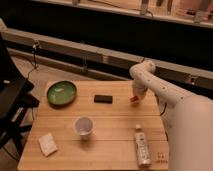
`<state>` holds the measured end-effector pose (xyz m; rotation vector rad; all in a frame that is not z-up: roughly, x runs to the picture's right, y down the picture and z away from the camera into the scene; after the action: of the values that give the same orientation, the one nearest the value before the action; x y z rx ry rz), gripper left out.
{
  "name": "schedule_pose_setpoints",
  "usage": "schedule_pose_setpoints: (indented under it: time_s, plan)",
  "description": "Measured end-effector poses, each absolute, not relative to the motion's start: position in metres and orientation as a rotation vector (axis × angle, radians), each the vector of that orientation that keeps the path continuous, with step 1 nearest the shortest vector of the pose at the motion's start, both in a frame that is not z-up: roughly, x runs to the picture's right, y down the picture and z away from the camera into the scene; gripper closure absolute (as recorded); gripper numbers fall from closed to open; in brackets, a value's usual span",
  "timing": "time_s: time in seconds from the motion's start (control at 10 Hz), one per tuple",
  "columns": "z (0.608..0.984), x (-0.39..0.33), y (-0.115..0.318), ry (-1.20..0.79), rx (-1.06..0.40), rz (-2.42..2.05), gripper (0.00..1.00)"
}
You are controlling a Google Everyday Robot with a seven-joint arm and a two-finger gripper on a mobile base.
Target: Place the pepper in the ceramic bowl
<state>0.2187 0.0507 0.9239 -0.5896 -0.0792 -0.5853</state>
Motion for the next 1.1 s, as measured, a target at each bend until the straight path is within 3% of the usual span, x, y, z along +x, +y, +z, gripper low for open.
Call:
schedule_pose_setpoints:
  time_s: [1.1]
  plan:
    - [0.895, 0.167, 0.014, -0.092, -0.534, -0.71, 1.0]
